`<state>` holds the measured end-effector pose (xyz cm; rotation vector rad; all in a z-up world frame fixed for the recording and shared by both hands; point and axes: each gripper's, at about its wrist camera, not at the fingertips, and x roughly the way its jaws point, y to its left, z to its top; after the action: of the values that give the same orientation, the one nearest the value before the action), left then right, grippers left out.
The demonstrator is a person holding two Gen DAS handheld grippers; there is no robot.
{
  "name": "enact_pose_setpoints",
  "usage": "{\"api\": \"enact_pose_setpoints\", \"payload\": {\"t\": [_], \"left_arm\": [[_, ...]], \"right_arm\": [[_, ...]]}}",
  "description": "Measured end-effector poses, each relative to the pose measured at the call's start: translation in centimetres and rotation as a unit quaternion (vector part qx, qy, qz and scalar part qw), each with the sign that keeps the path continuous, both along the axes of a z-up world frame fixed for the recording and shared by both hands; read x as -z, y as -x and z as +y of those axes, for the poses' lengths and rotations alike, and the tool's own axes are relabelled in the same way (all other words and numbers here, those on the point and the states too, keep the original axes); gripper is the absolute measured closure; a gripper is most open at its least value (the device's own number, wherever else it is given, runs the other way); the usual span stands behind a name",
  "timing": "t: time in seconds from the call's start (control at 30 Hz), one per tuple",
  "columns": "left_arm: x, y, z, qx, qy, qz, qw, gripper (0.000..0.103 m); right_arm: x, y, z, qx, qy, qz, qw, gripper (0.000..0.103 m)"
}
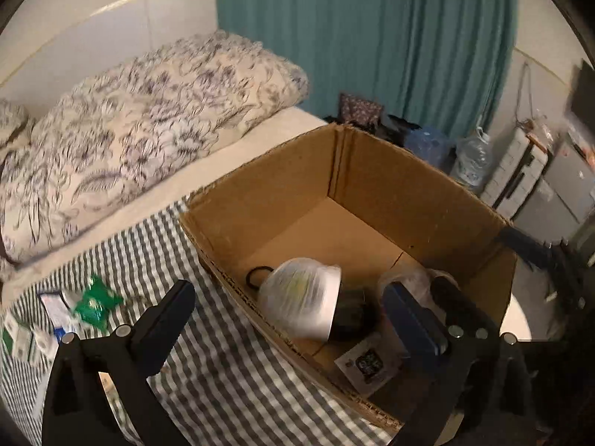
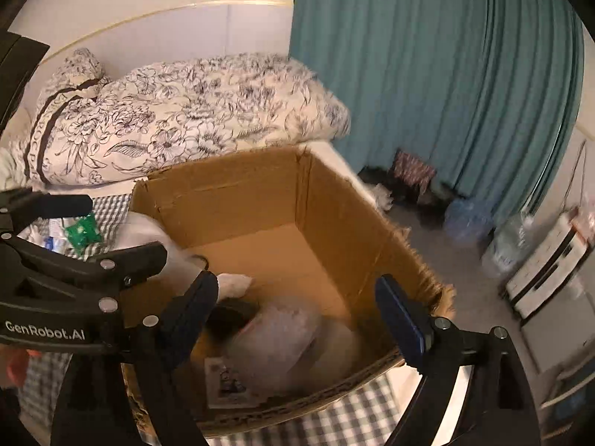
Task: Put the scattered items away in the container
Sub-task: 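Open both tools to drop the cylinder and tub into the box, then move both tools back over the remaining items on the bed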
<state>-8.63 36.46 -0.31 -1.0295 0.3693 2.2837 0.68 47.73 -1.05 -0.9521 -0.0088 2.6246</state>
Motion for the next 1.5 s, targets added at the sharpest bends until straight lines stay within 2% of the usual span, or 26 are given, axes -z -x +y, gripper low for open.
{"api": "enact_pose_setpoints", "payload": {"t": [0.1,0.3,0.47,0.53,0.57,0.6,0.7,1.0,1.33,1.4,1.5], "left_arm": [[-0.5,0.2,-1.1,-0.007,-0.006,-0.006,0.9999,0.000],[-1.2,1.6,-5.5,-0.075,-0.028,-0.018,0.9966,0.000],[-0.6,0.8,-13.4,-0.144,-0.016,0.007,0.9894,0.000],[-0.1,0.5,-16.3,-0.171,-0.006,0.010,0.9853,0.000],[0.2,0.3,-18.1,-0.187,-0.004,0.010,0.9823,0.000],[0.5,0.2,-19.4,-0.198,-0.003,0.010,0.9802,0.000],[1.7,-0.2,-23.7,-0.233,-0.005,0.007,0.9725,0.000],[6.5,0.0,-32.4,-0.302,-0.021,-0.048,0.9518,0.000],[7.6,0.4,-37.6,-0.332,-0.057,-0.066,0.9394,0.000],[7.9,0.4,-38.3,-0.336,-0.061,-0.069,0.9372,0.000],[8.4,0.4,-39.4,-0.344,-0.065,-0.072,0.9340,0.000]], "right_arm": [[-0.3,-0.5,-0.6,-0.016,0.003,0.009,1.000,0.016],[-0.5,-1.0,-3.9,-0.091,0.014,0.005,0.996,0.016],[1.2,-0.2,-8.8,-0.188,-0.001,-0.050,0.981,0.019],[2.4,1.0,-10.2,-0.201,0.003,-0.081,0.976,0.046],[3.1,1.7,-10.4,-0.198,0.008,-0.100,0.975,0.054],[4.0,2.5,-10.5,-0.189,0.015,-0.118,0.975,0.074],[5.8,3.9,-10.6,-0.160,0.011,-0.154,0.975,0.091],[4.5,5.4,-13.1,-0.142,0.043,-0.162,0.976,0.094],[4.5,6.9,-20.8,-0.200,0.032,-0.166,0.965,0.093],[4.6,7.1,-21.6,-0.204,0.039,-0.168,0.964,0.093],[5.0,7.5,-22.9,-0.198,0.022,-0.177,0.964,0.092]]}}
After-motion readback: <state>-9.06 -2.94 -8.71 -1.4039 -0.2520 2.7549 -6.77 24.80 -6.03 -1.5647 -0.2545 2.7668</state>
